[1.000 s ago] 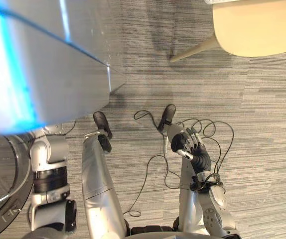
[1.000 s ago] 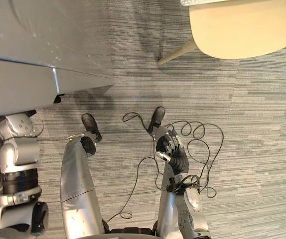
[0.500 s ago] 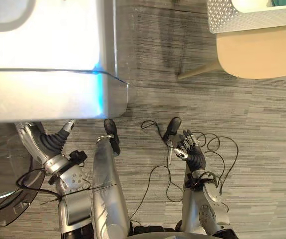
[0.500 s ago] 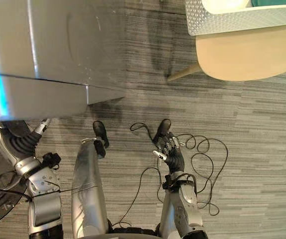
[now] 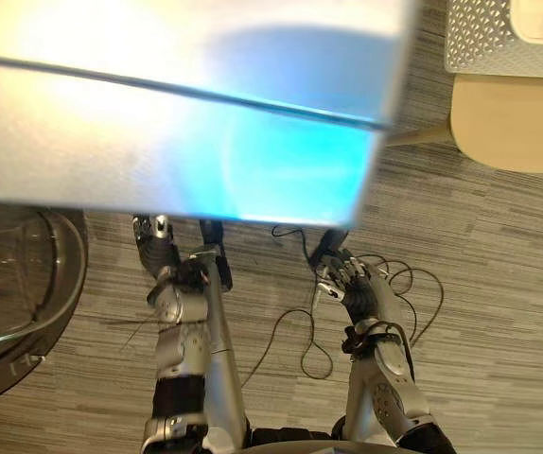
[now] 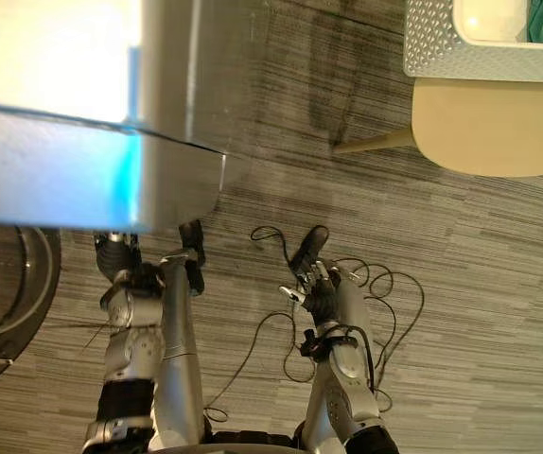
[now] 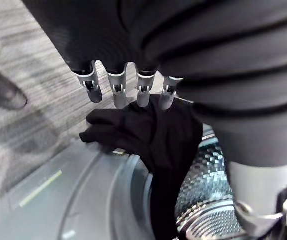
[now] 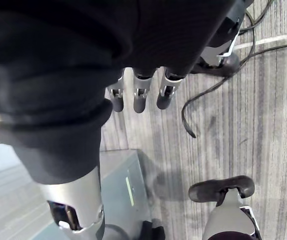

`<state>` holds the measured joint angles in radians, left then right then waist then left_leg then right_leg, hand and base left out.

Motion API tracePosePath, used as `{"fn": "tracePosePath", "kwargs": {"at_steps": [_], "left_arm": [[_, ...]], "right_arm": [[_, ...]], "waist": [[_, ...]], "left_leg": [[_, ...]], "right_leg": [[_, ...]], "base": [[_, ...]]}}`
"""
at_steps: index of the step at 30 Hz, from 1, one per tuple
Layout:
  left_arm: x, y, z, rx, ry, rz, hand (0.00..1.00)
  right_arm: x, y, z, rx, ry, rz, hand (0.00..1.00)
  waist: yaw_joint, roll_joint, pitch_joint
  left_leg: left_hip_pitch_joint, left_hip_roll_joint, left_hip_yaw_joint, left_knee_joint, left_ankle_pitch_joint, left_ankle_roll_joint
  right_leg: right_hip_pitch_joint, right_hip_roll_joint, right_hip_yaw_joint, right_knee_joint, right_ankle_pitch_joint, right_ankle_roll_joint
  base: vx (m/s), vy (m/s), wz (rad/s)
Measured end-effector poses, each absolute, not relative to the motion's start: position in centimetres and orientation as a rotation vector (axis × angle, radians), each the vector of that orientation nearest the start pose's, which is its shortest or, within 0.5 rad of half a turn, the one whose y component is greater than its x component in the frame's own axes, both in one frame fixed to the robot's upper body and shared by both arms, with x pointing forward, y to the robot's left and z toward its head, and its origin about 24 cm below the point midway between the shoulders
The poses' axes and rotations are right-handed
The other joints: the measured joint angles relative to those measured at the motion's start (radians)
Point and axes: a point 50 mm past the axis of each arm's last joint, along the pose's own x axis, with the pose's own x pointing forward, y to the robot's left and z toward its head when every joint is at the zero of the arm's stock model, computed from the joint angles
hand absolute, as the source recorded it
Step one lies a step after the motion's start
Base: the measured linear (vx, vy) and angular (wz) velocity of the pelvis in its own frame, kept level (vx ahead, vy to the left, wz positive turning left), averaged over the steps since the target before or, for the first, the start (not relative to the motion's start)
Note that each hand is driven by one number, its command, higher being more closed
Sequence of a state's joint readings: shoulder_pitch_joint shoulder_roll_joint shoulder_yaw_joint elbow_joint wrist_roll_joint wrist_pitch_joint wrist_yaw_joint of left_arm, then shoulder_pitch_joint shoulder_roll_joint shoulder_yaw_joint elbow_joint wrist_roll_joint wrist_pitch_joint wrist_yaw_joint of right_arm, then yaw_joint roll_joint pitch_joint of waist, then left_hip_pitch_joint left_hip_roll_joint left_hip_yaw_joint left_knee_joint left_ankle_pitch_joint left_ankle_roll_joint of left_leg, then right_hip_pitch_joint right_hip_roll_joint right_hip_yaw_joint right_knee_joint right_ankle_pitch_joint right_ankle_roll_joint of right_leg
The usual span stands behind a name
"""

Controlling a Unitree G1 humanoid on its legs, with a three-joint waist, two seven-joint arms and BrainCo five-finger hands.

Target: Pick up the laundry basket with both hands and put the clothes into the washing machine.

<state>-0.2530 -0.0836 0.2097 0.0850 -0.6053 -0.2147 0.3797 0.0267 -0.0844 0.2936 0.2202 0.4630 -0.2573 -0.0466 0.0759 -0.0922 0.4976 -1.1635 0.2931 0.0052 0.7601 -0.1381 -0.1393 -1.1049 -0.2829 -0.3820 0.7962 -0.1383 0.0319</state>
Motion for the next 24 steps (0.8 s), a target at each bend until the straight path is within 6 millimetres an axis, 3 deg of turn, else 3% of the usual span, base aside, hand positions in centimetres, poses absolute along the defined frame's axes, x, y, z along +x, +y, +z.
{"fn": "tracePosePath", "kwargs": {"at_steps": [3,7,9,13,19,24], "left_arm": [[29.3,20.2,9.2,-0.812,-0.272,0.596,0.00],[28.2,23.4,7.4,-0.919,-0.258,0.800,0.00],[26.9,26.0,6.6,-1.026,-0.305,0.936,0.00],[25.4,28.2,5.8,-1.175,-0.372,1.059,0.00],[24.1,30.1,2.8,-1.385,-0.346,1.185,0.00],[25.2,29.3,3.5,-1.388,-0.326,1.087,0.00]], "right_arm": [[23.7,-10.9,0.4,0.376,0.061,0.120,0.00],[23.7,-11.0,0.5,0.390,0.056,0.111,0.00],[23.7,-11.1,0.6,0.411,0.051,0.101,0.00],[23.9,-11.7,0.8,0.422,0.026,0.081,0.00],[23.9,-12.5,0.8,0.438,0.023,0.066,0.00],[24.0,-13.5,1.1,0.436,0.008,0.056,0.00]], "waist": [[-0.012,-0.035,0.018],[-0.018,-0.041,0.021],[-0.018,-0.044,0.023],[-0.018,-0.049,0.025],[-0.026,-0.049,0.025],[-0.035,-0.049,0.025]], "left_leg": [[-0.012,-0.003,-0.010,-0.033,0.018,-0.008],[-0.018,-0.017,-0.022,-0.085,0.046,-0.012],[-0.018,-0.027,-0.029,-0.129,0.070,-0.017],[-0.009,-0.045,-0.034,-0.191,0.106,-0.020],[-0.007,-0.056,-0.055,-0.254,0.145,-0.027],[0.007,-0.069,-0.083,-0.306,0.182,-0.036]], "right_leg": [[-0.001,0.002,-0.021,-0.026,0.012,-0.018],[-0.001,-0.001,-0.046,-0.052,0.015,-0.022],[-0.001,-0.002,-0.063,-0.069,0.015,-0.023],[0.001,-0.017,-0.081,-0.083,0.015,-0.024],[0.008,-0.017,-0.113,-0.105,0.016,-0.022],[0.027,-0.027,-0.136,-0.105,0.014,-0.023]], "base": [[0.02,-0.043,0.09],[0.06,-0.054,0.19],[0.06,-0.043,0.22],[0.05,-0.049,0.24],[0.02,-0.054,0.13],[0.02,-0.058,0.20]]}}
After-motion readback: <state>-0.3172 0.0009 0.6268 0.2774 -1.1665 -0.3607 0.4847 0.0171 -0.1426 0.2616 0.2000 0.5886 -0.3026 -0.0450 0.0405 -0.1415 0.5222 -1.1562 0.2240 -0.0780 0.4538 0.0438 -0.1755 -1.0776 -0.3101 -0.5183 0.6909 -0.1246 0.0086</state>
